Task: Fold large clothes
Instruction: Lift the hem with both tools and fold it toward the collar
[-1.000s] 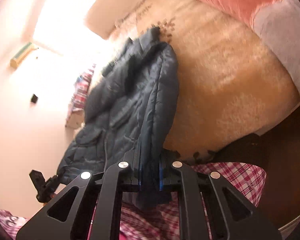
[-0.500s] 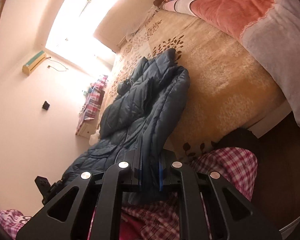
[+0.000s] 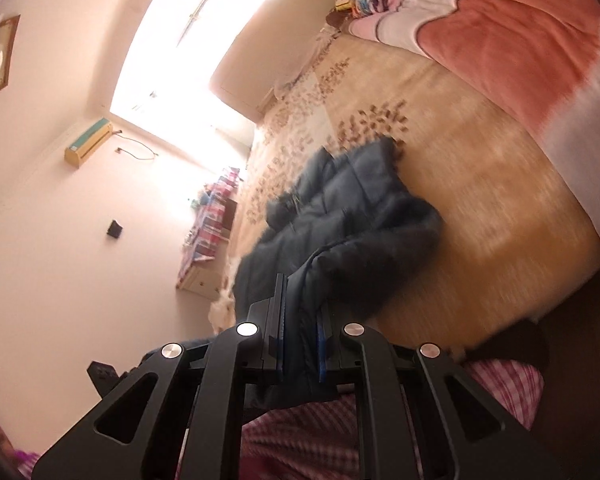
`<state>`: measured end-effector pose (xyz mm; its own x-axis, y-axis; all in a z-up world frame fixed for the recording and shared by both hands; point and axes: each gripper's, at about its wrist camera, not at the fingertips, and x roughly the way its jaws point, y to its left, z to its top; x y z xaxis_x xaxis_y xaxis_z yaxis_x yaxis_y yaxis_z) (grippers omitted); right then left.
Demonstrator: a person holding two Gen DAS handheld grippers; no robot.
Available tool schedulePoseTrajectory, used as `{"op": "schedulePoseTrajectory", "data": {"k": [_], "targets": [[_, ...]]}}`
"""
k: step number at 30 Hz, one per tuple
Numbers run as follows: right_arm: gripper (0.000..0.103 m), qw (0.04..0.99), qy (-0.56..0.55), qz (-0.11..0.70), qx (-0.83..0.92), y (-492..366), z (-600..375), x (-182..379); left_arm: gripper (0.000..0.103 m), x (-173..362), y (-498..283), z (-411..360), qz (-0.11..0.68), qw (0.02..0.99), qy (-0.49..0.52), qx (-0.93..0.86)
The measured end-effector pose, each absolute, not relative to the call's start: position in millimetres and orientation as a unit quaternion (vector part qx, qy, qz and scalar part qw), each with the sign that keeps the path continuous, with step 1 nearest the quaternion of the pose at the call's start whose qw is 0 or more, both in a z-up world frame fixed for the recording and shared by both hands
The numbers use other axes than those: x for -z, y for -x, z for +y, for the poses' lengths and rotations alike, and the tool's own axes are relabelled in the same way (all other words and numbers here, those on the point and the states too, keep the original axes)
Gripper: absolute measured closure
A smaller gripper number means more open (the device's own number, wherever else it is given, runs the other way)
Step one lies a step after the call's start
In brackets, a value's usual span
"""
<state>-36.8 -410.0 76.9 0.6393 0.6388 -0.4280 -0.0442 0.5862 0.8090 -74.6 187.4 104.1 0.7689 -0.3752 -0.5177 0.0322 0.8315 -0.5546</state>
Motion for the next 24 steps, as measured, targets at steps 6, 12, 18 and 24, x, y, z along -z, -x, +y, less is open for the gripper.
{"op": "schedulePoseTrajectory", "data": {"k": [6, 12, 18, 24], "targets": [[0.091, 0.827, -0.375, 0.374, -0.192, -56, -401, -100, 0.094, -124, 0, 198, 0.311, 0.902, 0.283, 0.102], [0.091, 0.839, -0.343, 0.387, -0.169, -161, -381, -101, 0.094, -131, -101, 200, 0.314, 0.908, 0.267, 0.069], [0.091, 0.849, -0.321, 0.399, -0.133, -267, -360, -78, 0.094, -102, -205, 211, 0.329, 0.905, 0.270, 0.011], [0.091, 0.839, -0.305, 0.439, -0.098, -348, -340, -19, 0.094, -41, -292, 219, 0.371, 0.887, 0.274, -0.034]]}}
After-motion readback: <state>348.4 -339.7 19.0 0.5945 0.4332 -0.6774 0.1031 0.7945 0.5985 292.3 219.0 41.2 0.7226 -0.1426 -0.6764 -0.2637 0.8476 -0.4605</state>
